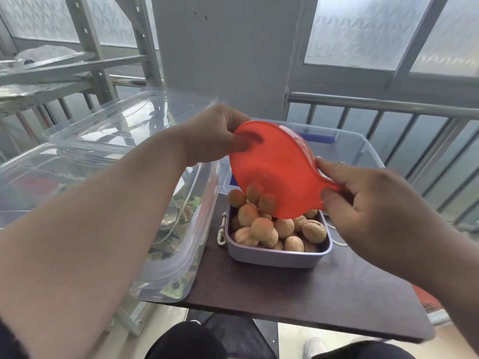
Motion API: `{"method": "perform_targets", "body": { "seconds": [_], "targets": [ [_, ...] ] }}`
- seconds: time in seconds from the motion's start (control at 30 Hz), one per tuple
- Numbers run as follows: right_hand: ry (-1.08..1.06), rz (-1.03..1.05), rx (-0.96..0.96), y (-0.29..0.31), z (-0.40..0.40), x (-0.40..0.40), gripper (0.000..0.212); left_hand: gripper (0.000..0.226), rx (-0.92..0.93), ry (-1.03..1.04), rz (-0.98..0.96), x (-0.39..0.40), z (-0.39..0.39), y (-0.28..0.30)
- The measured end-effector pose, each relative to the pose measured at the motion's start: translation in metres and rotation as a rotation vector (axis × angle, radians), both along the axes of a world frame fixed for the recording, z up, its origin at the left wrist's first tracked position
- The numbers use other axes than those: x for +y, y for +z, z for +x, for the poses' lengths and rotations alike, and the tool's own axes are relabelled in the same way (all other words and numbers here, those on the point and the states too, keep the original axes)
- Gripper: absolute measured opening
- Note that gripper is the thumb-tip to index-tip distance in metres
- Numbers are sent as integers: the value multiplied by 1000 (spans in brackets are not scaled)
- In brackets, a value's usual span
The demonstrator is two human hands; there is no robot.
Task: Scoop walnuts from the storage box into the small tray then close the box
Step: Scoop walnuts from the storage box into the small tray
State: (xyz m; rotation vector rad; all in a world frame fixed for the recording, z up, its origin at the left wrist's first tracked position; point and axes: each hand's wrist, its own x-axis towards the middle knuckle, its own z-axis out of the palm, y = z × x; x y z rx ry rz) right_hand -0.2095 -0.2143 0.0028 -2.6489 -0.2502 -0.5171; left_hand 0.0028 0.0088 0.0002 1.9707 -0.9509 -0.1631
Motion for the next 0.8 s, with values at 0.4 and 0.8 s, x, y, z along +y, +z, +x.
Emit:
{"method": "perform_targets", "body": {
  "seconds": [0.4, 0.8],
  "targets": [
    [-48, -67, -4, 11, -11, 4, 51, 12, -3, -5, -27, -1, -1, 0],
    [-37, -10, -9, -1, -9, -1, 50, 52, 147, -27, -200, 0, -5, 9]
  ]
}}
